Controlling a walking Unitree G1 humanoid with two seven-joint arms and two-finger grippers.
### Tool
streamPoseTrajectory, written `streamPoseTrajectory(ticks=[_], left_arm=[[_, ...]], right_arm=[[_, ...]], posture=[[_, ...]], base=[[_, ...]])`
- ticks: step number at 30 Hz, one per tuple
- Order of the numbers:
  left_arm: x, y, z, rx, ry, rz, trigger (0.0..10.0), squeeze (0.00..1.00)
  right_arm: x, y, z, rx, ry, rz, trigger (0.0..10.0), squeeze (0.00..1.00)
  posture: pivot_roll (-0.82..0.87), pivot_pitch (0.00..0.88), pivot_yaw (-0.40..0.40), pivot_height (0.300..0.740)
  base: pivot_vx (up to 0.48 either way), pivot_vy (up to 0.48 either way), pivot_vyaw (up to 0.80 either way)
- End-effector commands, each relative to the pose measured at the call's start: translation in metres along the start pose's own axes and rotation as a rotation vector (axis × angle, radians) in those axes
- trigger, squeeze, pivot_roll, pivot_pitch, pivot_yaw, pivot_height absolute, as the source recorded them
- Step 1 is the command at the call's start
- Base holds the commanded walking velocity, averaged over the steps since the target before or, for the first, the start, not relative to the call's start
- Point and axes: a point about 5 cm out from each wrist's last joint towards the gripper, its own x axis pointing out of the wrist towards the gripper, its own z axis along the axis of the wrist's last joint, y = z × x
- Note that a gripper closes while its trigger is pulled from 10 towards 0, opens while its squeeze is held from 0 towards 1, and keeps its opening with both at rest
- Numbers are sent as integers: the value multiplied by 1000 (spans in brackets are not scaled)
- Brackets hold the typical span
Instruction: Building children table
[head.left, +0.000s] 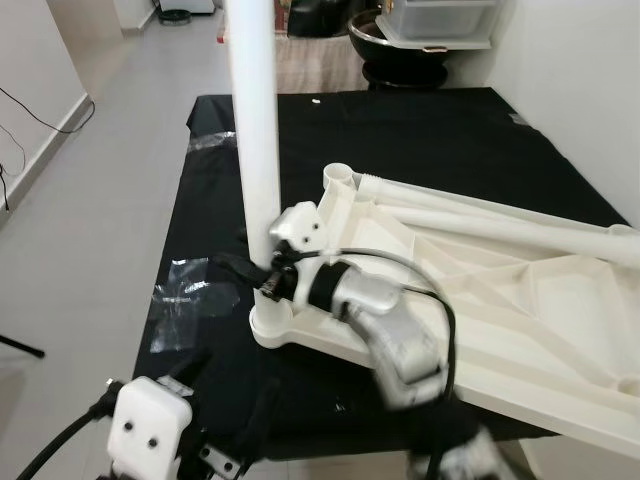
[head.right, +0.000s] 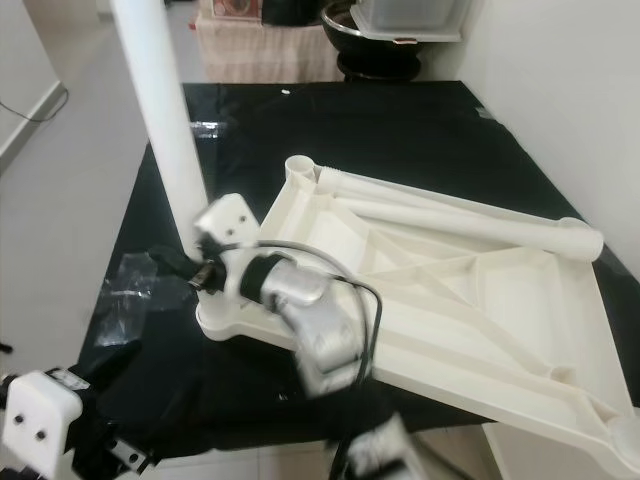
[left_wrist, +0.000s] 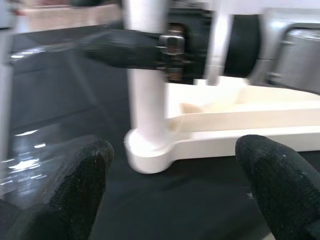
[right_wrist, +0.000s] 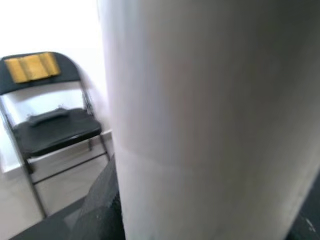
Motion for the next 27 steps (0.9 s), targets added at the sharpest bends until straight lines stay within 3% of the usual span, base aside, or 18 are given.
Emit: streamPoseTrajectory(ticks=[1,3,6,7,8,9,11,12,16,18,19,21,23,24,25,26,27], left_arm=[[1,1,-3,7,28,-8,10000,0],[4,3,-1,13,19,-4,10000,0],[5,3,0,18,16,0,10000,0],[5,4,0,22,16,4,10000,0],[5,4,0,22,16,4,10000,0],[6,5,0,26,16,8,10000,0],[6,6,0,30,16,11,10000,0],[7,7,1,32,17,18,10000,0],[9,10,-1,40,26,31,10000,0],[14,17,-5,62,42,61,10000,0],[14,17,-5,62,42,61,10000,0],[19,21,-7,71,48,72,10000,0],[19,21,-7,71,48,72,10000,0],[23,23,-9,72,52,77,10000,0],[26,24,-13,62,65,61,10000,0],[26,24,-13,62,65,61,10000,0],[31,20,-20,61,97,-10,10000,0]], right_arm=[[4,14,-18,53,95,-22,0,0],[18,27,-9,61,62,19,0,0],[23,31,-3,61,39,31,0,0],[24,31,-1,54,32,30,5373,0],[24,31,-1,54,32,30,5373,0],[24,32,3,52,6,57,10000,0],[24,33,6,45,-7,74,10000,0],[19,34,9,82,-29,117,10000,1000],[12,26,12,106,-54,153,10000,1000],[-11,4,13,85,-67,250,10000,1000],[-11,4,13,85,-67,250,10000,1000],[-29,-7,9,33,-37,326,10000,1000],[-29,-7,9,33,-37,326,10000,1000],[-42,-10,2,-12,15,394,10000,1000],[-56,-14,-8,-64,86,449,10000,882],[-56,-14,-8,-64,86,449,10000,882],[-72,-22,-21,-98,197,489,10000,180]], posture=[[164,142,-36,740],[162,131,-38,740],[164,130,-43,740],[162,125,-43,740],[162,125,-43,740],[160,124,-43,740],[160,124,-43,740],[154,122,-42,740],[145,120,-42,740],[127,113,-44,740],[127,113,-44,740],[122,110,-44,740],[122,110,-44,740],[111,104,-44,740],[105,99,-41,740],[105,99,-41,740],[97,92,-41,740]], base=[[0,0,0],[0,0,0],[0,0,0],[0,0,0],[0,0,0],[0,0,0],[0,0,0],[0,0,0],[0,0,0],[0,0,0],[0,0,0],[0,0,0],[0,0,0],[0,0,0],[0,0,0],[0,0,0],[0,0,0]])
